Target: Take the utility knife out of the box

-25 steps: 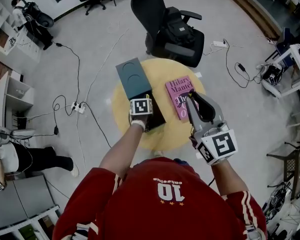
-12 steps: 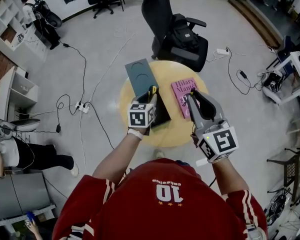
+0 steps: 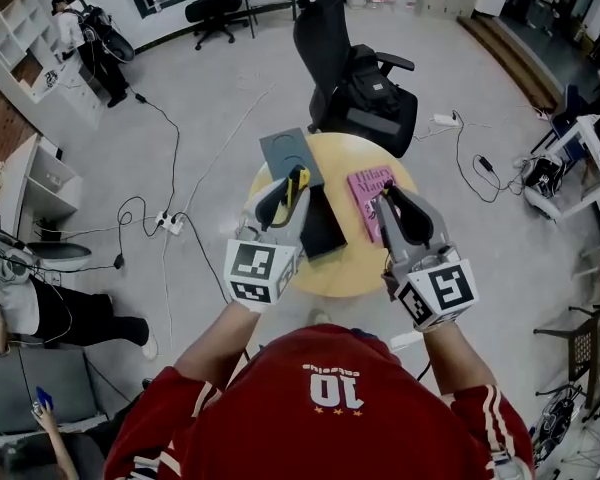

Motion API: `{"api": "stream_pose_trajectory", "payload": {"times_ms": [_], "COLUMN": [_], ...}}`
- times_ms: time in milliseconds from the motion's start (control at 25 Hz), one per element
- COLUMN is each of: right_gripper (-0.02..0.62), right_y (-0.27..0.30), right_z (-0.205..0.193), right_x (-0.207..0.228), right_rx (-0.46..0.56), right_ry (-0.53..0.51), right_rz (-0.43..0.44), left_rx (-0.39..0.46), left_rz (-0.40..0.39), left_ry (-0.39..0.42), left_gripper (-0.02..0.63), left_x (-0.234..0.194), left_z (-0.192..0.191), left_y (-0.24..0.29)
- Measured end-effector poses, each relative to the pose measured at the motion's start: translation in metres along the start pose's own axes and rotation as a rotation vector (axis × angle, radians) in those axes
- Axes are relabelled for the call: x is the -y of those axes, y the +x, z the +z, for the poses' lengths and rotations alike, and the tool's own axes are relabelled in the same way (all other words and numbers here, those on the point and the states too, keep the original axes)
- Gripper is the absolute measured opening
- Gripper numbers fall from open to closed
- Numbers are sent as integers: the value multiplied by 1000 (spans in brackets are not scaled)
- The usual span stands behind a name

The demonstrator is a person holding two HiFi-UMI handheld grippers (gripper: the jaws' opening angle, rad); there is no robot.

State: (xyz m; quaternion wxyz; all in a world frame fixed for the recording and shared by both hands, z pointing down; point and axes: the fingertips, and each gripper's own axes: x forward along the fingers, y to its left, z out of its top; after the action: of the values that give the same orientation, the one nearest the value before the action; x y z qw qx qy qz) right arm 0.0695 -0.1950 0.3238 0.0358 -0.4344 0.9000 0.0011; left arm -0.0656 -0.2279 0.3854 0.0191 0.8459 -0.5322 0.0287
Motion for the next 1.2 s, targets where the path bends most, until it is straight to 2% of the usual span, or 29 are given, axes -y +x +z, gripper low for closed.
{"api": "stream_pose_trajectory", "payload": {"times_ms": [160,360,680,1200], "right_gripper": [52,52,52,52], "right_y": [-4,-6,-10,-8], "right_z": [7,14,18,15], "right_x": [-6,-13,-5,-7], "right_rx": [21,36,54,48], "right_ry": [7,18,40,48], "right_rz": [-10,-28,-77,-83], "left_rx": [130,196,213,211], "left_rz": [30,103,174,158], "left_ry": [69,52,58,35], "left_gripper": [127,127,127,127], "left_x": [-3,-21,-40,-45], "left_z": [43,64,73,71], "left_y": [-40,-76,-97,-97]}}
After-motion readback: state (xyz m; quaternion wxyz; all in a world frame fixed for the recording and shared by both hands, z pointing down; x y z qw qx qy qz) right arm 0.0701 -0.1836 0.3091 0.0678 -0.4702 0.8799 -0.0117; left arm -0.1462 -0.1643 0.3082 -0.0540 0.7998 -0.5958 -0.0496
